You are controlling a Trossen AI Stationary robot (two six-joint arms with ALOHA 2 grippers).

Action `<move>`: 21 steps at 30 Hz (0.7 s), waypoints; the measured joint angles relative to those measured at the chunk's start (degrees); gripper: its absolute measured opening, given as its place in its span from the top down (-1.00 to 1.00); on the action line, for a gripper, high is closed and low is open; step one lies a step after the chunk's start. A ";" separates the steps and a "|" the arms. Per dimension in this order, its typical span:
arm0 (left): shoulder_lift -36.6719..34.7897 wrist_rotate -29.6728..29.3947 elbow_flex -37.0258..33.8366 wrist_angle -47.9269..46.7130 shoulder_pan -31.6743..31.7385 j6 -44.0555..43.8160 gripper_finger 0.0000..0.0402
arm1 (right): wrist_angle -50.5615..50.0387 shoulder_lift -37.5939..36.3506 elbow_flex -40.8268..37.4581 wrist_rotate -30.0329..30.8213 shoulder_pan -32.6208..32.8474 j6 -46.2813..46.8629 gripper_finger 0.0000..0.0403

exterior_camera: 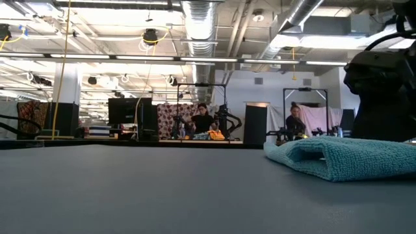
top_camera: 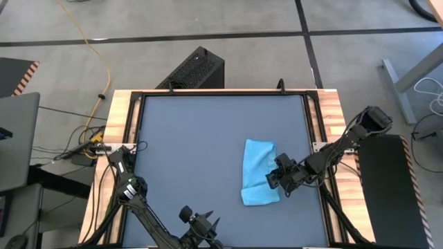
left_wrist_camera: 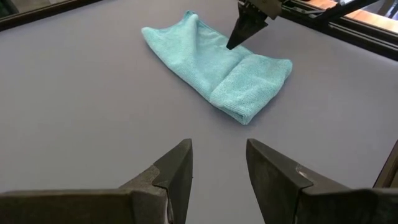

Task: Roll towel
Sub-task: Roll the blue microfiber towel

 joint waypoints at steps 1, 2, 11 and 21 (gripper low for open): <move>0.00 0.00 0.00 0.01 0.00 0.01 0.31 | 0.00 0.00 0.00 0.00 0.00 0.01 -0.13; 0.00 0.00 0.00 0.05 0.00 0.01 0.31 | -0.01 0.00 0.00 0.02 0.00 0.04 -0.13; 0.00 -0.01 0.00 0.50 0.00 0.01 0.31 | 0.48 0.11 0.02 0.43 0.00 0.09 -0.13; 0.00 0.08 0.00 1.74 0.00 0.02 0.31 | 8.68 7.35 0.21 1.71 0.13 2.49 -0.13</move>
